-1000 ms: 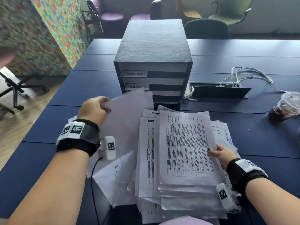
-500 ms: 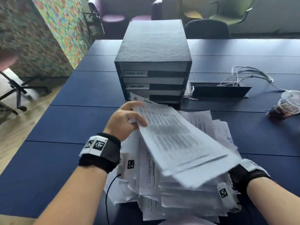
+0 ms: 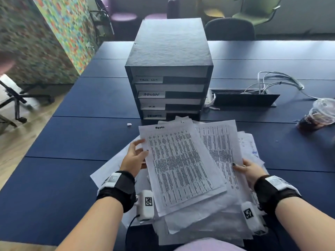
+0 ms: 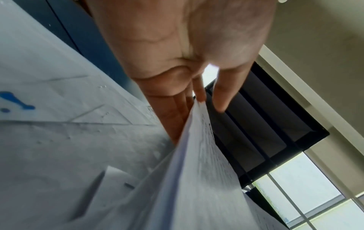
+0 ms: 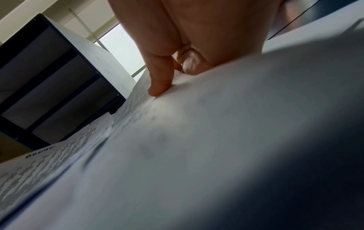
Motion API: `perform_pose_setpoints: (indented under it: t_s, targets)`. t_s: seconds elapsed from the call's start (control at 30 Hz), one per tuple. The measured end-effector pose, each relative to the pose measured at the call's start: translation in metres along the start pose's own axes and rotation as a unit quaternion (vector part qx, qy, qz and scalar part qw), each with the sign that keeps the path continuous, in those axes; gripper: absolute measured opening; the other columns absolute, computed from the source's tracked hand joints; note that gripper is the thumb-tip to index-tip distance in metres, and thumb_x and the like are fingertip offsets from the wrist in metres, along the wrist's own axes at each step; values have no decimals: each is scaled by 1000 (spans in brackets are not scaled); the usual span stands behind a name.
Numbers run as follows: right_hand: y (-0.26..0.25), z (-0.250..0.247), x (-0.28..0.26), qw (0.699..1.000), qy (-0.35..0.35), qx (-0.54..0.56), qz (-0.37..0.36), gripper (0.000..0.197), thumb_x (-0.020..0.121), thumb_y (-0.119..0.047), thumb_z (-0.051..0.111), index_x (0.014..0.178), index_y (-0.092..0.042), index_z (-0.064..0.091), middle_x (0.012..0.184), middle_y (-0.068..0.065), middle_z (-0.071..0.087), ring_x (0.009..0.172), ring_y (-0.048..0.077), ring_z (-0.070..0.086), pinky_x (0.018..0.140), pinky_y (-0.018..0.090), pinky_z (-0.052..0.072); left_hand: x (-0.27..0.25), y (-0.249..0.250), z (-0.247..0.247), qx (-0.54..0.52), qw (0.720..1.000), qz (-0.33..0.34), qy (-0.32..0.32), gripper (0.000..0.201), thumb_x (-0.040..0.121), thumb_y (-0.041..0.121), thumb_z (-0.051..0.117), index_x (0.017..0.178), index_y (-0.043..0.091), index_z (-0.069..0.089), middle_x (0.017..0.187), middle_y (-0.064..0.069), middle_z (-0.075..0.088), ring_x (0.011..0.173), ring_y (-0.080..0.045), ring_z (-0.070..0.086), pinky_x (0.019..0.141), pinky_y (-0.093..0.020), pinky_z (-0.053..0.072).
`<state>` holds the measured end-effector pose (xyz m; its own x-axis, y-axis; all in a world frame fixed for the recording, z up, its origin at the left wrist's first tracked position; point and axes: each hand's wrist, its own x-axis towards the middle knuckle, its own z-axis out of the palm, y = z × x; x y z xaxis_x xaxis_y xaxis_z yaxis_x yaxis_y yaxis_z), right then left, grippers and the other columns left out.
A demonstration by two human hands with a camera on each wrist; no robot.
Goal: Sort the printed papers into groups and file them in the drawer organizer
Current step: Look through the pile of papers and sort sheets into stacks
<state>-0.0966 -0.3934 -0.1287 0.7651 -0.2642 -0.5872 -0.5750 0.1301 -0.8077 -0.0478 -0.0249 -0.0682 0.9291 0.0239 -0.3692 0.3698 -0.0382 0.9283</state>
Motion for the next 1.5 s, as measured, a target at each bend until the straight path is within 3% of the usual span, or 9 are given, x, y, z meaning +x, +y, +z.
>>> perform_pose_setpoints:
  t_s: [0.1, 0.23, 0.37, 0.53, 0.83, 0.93, 1.07, 1.27, 1.5]
  targets:
    - [0, -1, -1, 1000, -3, 8, -6, 26, 89, 6, 51, 113, -3, 56, 58, -2, 68, 48, 11, 63, 46, 24, 53, 4, -1, -1, 73, 997, 14, 6, 72, 87, -1, 59, 137, 40, 27, 98, -3, 71, 87, -18, 69, 77, -38, 55]
    - [-7, -6, -5, 999, 11, 30, -27, 35, 82, -7, 66, 115, 1, 57, 64, -1, 69, 57, 17, 64, 57, 29, 56, 11, 8, -16, 156, 980, 53, 114, 46, 87, -6, 49, 125, 20, 50, 96, -1, 66, 85, -20, 62, 70, -27, 47]
    - [-15, -22, -10, 997, 6, 58, -58, 93, 15, -54, 90, 94, -14, 63, 68, 2, 71, 59, 17, 67, 60, 34, 57, 15, 21, -38, 208, 958, 60, 188, 29, 90, -3, 41, 97, 20, 56, 85, 1, 62, 67, -9, 55, 54, -19, 36]
    - [-32, -28, -19, 986, -17, 156, -62, 16, 91, 0, 48, 97, -11, 58, 68, 6, 72, 54, 16, 67, 47, 32, 56, 20, 24, -37, 228, 957, 48, 174, 25, 89, 0, 43, 92, 19, 59, 78, 5, 62, 73, -18, 56, 58, -22, 37]
    - [-57, -7, -28, 979, -76, 172, -74, 21, 78, -7, 64, 99, -10, 60, 73, 5, 73, 59, 17, 69, 51, 30, 56, 16, 17, 17, 216, 969, 35, 111, 27, 91, -1, 38, 102, 17, 56, 88, 2, 61, 80, -18, 57, 56, -17, 36]
    - [-48, 2, -24, 985, -101, 128, -53, 70, 39, -27, 93, 100, -10, 62, 79, 9, 73, 65, 22, 70, 55, 35, 58, 13, 11, 35, 205, 974, 34, 91, 31, 90, -7, 37, 104, 16, 54, 89, 0, 58, 85, -22, 56, 64, -15, 34]
    - [-31, 11, -13, 996, -54, 58, -41, 13, 88, 2, 52, 96, -5, 59, 68, 5, 71, 57, 18, 67, 55, 33, 58, 13, -4, 50, 239, 971, 12, 15, 28, 88, -1, 48, 107, 16, 59, 96, -3, 63, 90, -22, 57, 75, -20, 39]
    - [0, 1, 12, 991, 23, -126, -31, 17, 87, -5, 61, 104, -1, 62, 94, 17, 69, 85, 31, 63, 93, 51, 48, 33, -19, -1, 339, 917, -65, 199, 27, 81, 16, 57, 106, 22, 67, 114, -14, 60, 107, -34, 55, 92, -35, 46]
    - [10, -4, 24, 987, 23, -159, -15, 10, 85, -15, 65, 95, -14, 65, 98, 12, 71, 95, 32, 65, 93, 52, 48, 36, -30, -44, 365, 899, -141, 199, 44, 78, 37, 70, 113, 16, 56, 123, -12, 52, 119, -34, 45, 97, -38, 38]
